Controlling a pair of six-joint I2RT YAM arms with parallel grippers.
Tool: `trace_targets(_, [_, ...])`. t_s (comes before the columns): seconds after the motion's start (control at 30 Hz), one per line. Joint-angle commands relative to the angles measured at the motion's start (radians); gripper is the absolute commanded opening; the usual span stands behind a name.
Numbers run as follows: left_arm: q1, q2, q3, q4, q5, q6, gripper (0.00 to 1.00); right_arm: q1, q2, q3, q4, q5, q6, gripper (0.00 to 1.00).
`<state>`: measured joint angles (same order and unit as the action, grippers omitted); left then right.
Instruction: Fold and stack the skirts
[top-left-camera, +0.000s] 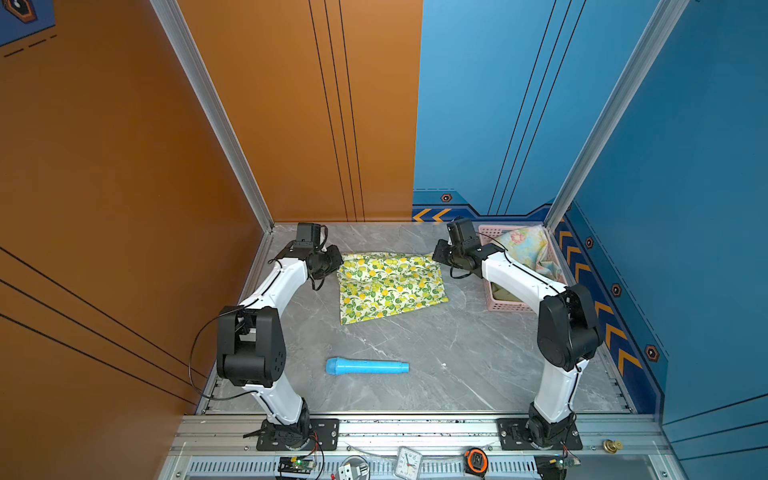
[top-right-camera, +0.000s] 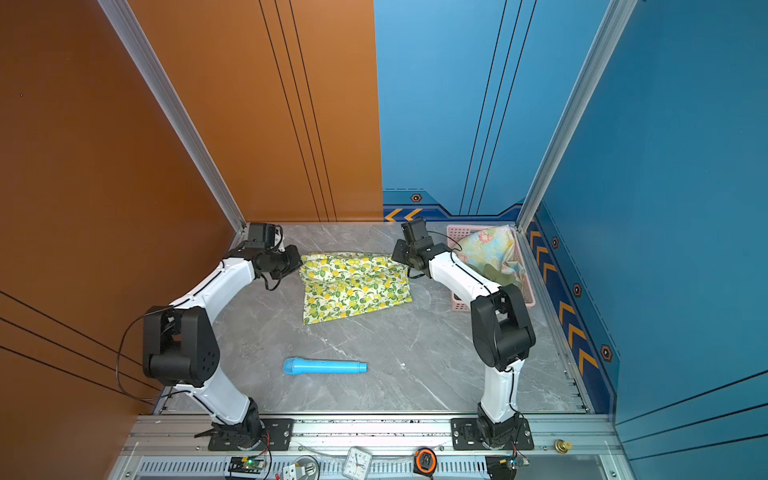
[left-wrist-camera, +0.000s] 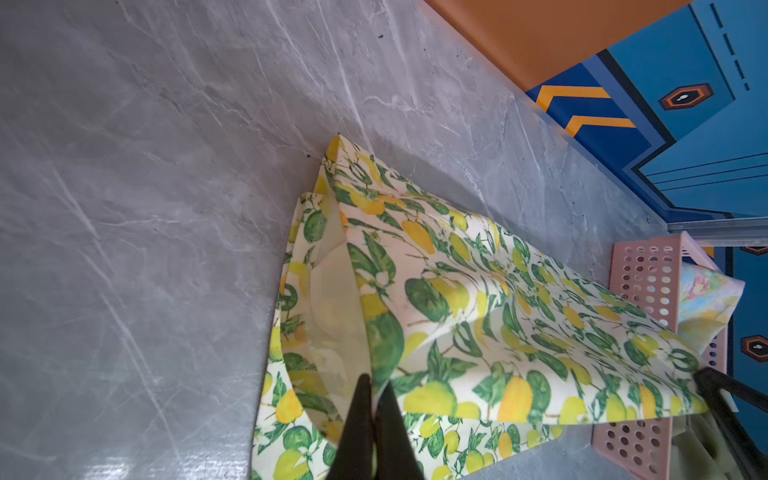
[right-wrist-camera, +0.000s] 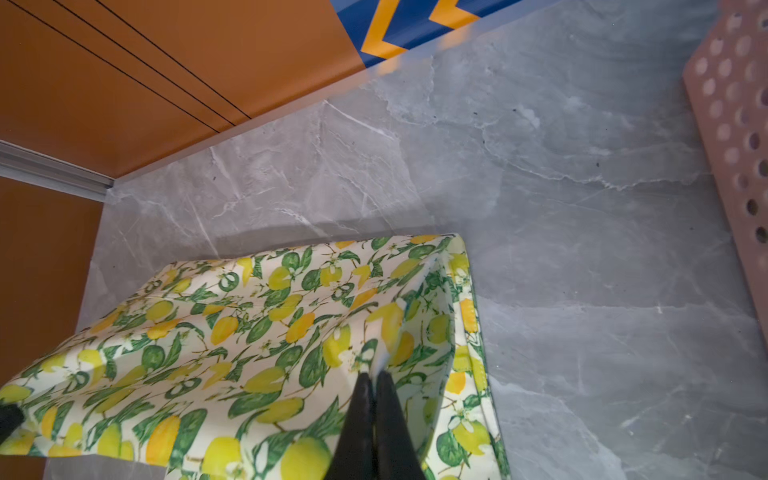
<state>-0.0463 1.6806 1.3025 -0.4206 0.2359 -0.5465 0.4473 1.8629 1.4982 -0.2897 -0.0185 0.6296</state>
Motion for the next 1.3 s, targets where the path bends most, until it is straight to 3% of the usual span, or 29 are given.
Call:
trace_targets(0.0, [-0.003, -0.065, -0.061, -0.044, -0.015, 0.027, 0.0, 0.03, -0.048, -0.046, -0.059, 0.051, 0.01, 0.0])
trace_targets(0.17, [-0.037, -0.172, -0.279, 0.038, -0.025, -0.023, 0.01, 0.066, -0.072, -0.182, -0.026, 0.067, 0.01, 0.05])
trace_targets(0.23, [-0.047, -0.211, -0.359, 0.06, -0.022, -0.046, 0.23, 0.069, -0.078, -0.219, -0.022, 0.062, 0.005, 0.19])
trace_targets(0.3, [-0.05, -0.247, -0.404, 0.06, -0.028, -0.055, 0.5, 0.07, -0.093, -0.25, -0.021, 0.063, -0.001, 0.47])
trace_targets(0.33, [-0.05, -0.262, -0.42, 0.06, -0.033, -0.059, 0.59, 0.07, -0.1, -0.258, -0.021, 0.069, -0.003, 0.54])
trace_targets(0.43, [-0.05, -0.278, -0.439, 0.051, -0.046, -0.067, 0.7, 0.062, -0.107, -0.27, -0.024, 0.071, -0.007, 0.64])
trace_targets(0.97, [-0.069, -0.112, -0.39, 0.029, -0.066, -0.07, 0.61, 0.046, -0.001, -0.261, -0.039, 0.002, 0.024, 0.46])
trace_targets(1.27, [-0.071, -0.07, -0.379, 0.069, -0.077, -0.063, 0.37, 0.048, 0.056, -0.25, -0.037, -0.004, 0.016, 0.38])
